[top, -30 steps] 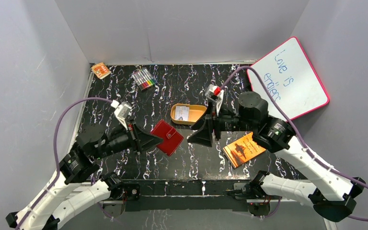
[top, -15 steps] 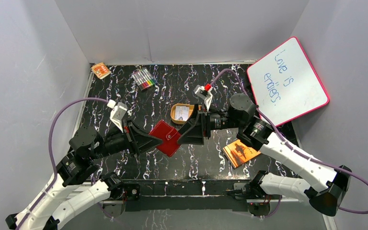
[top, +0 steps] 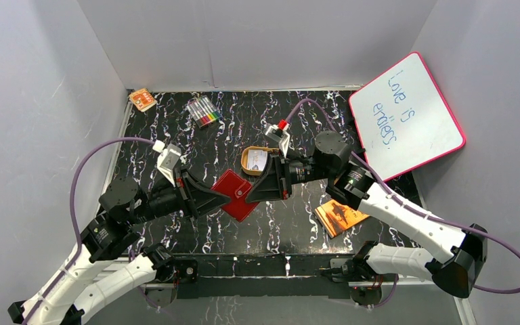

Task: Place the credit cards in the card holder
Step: Place the card holder at the center of the board.

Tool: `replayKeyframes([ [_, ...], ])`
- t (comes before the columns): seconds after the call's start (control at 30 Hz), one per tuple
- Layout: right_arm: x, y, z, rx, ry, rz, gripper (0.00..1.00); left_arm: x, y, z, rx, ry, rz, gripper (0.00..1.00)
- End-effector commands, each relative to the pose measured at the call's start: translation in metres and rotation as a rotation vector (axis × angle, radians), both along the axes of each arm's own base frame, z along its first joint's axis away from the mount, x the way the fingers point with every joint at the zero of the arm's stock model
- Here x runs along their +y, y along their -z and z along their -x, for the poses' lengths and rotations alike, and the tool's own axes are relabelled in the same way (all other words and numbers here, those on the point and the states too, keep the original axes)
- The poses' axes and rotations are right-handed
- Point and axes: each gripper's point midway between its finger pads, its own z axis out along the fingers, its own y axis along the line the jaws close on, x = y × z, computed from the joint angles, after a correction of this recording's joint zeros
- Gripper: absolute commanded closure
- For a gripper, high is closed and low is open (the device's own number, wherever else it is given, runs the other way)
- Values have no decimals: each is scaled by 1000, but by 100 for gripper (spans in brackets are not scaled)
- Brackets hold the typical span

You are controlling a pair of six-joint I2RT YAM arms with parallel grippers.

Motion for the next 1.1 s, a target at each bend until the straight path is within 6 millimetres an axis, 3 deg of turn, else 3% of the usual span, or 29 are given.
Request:
replayKeyframes([
  [0.0, 3, -3, 0, -40, 12, -20, 100, 1, -14, -2, -49, -18, 39, 92],
  [0.1, 2, 4, -16, -74, 124, 25, 100, 13, 1, -22, -1, -156, -23, 44],
  [0.13, 1, 9, -25, -81, 182, 50, 100, 23, 10, -32, 31, -242, -55, 33],
  [0.23, -6, 35, -48, -86, 333, 163, 100, 66, 32, -61, 124, -546, -112, 15],
  [0.37, -18, 93, -69, -39, 464, 359, 100, 120, 51, -75, 188, -835, -133, 9],
  [0.53, -20, 164, -67, 68, 468, 492, 100, 142, 76, -76, 282, -966, -204, 8],
  [0.73, -15, 221, -63, 175, 454, 558, 100, 136, 105, -75, 364, -958, -284, 8],
  [1.07, -9, 272, -77, 239, 520, 644, 100, 121, 128, -71, 424, -900, -310, 8],
])
